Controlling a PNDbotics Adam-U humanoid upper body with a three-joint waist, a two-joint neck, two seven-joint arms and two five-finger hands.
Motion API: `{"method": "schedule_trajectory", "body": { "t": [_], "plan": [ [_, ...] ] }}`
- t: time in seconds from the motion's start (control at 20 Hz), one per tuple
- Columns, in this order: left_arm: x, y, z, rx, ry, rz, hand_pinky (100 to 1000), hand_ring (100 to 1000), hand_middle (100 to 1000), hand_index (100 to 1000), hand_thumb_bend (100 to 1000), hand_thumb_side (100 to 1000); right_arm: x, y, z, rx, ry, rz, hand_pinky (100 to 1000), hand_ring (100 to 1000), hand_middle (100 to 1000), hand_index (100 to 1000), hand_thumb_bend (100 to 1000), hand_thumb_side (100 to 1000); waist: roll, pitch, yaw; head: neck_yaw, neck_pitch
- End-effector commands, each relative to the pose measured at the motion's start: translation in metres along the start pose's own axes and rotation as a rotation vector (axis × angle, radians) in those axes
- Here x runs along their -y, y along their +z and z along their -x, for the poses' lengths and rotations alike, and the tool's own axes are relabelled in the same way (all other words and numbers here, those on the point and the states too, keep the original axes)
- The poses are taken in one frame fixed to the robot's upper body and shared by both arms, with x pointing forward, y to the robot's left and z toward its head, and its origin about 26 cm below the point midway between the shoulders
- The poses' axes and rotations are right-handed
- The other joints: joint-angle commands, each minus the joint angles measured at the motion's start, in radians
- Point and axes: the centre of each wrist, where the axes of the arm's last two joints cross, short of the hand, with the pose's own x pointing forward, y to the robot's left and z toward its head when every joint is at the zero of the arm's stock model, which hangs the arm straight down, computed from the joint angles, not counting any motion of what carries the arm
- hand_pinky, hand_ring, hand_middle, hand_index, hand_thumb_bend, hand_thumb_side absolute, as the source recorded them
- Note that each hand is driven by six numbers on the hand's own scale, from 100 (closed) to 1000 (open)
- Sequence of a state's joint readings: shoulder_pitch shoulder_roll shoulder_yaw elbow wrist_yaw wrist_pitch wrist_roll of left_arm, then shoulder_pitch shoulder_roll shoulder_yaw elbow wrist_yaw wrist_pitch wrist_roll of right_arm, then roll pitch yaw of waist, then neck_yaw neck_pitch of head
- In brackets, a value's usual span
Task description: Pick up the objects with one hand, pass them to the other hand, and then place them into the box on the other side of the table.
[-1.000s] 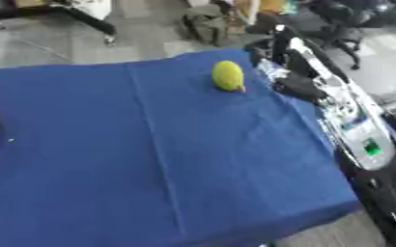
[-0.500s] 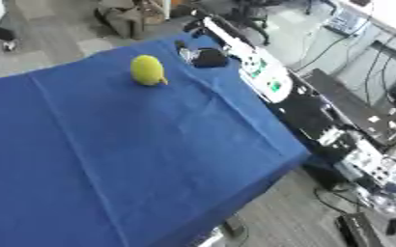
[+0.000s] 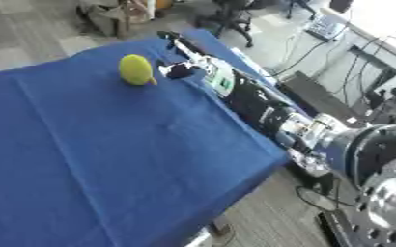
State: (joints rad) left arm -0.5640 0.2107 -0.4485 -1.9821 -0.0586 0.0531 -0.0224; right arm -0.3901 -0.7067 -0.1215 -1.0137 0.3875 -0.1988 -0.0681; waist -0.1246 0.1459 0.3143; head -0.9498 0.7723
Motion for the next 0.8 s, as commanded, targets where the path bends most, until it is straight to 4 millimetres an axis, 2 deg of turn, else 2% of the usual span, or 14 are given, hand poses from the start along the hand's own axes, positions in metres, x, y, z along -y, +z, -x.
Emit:
{"method": "schedule_trajectory", "body": {
  "t": [0.05,0.1,0.45,0.8],
  "plan": [
    [0.001,-0.005,-0.009,0.045,0.004,0.03,770,642,576,840,264,660,0.02,-0.005,0.001,0.008,0.03,0.038,786,843,944,1000,100,167,-0.001,-0.007,0.01,-0.031,-0.002],
    [0.001,-0.006,-0.009,0.048,0.004,0.036,770,640,575,840,261,665,0.018,-0.005,0.002,0.002,0.027,0.034,786,843,945,1000,100,209,-0.003,-0.006,0.017,-0.039,-0.002],
    [0.002,-0.009,-0.012,0.067,-0.007,0.076,769,632,566,840,247,684,0.006,-0.001,0.015,-0.077,-0.002,0.054,781,841,943,1000,100,205,-0.015,0.008,0.059,-0.088,-0.002],
    [-0.002,-0.015,-0.017,0.097,-0.042,0.093,768,630,564,842,232,692,0.006,-0.004,0.016,-0.112,-0.002,0.067,778,832,927,1000,100,199,-0.021,0.036,0.094,-0.175,-0.002]
  ]
}}
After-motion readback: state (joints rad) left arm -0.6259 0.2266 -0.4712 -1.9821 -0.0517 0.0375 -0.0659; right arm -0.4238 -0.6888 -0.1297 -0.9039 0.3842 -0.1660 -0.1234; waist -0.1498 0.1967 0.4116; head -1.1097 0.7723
